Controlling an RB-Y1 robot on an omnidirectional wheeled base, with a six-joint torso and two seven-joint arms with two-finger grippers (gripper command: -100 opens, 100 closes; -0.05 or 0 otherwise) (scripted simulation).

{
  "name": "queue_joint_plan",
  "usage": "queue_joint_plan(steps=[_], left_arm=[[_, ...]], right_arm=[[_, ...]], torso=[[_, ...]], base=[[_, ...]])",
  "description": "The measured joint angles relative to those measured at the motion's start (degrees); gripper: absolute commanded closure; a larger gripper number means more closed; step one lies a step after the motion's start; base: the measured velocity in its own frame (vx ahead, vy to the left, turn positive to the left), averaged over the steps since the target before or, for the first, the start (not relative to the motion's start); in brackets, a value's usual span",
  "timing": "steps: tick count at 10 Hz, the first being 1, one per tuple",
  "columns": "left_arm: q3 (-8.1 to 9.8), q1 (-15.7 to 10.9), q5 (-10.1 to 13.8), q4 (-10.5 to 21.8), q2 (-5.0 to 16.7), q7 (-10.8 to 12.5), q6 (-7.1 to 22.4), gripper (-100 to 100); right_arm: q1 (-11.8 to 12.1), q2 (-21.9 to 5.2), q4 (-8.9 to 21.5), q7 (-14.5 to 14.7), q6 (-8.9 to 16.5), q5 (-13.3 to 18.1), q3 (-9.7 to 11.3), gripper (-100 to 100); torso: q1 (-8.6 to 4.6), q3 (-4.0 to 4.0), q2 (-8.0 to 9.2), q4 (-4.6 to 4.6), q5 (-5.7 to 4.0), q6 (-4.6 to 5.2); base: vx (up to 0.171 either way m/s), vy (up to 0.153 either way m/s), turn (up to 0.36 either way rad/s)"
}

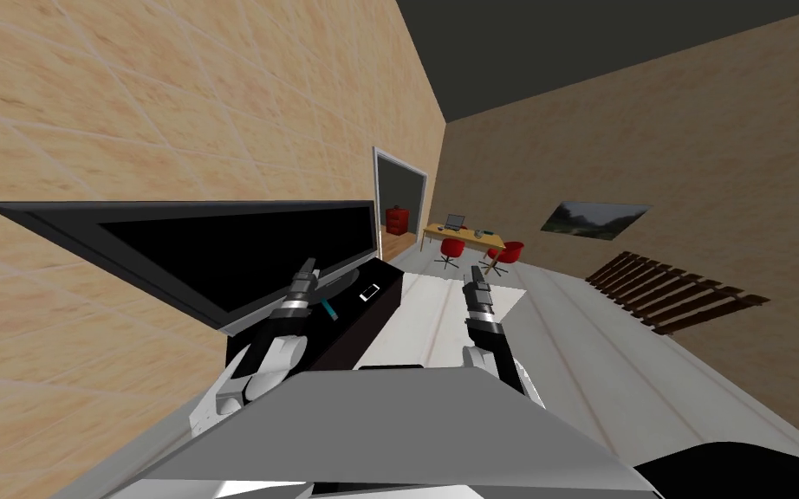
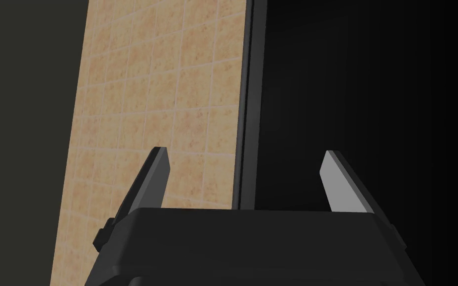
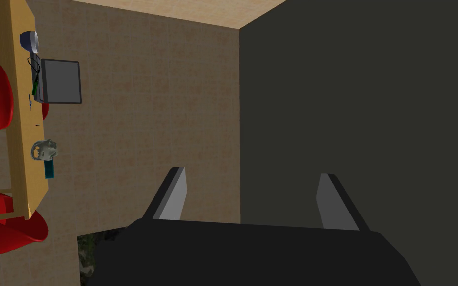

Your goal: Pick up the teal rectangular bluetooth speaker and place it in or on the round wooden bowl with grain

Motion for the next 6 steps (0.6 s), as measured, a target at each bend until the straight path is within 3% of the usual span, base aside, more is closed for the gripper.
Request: queue_joint_plan(steps=[6], left_arm=[[0.88, -3.55, 4.15, 8.46, 3.52, -4.55, 7.57, -100]], right_arm=[[0.00, 0.00, 0.00, 0.00, 0.00, 0.00, 0.00, 0]], torso=[[0.00, -0.01, -0.01, 0.00, 0.00, 0.00]], base=[[-0.058, 0.016, -0.116]])
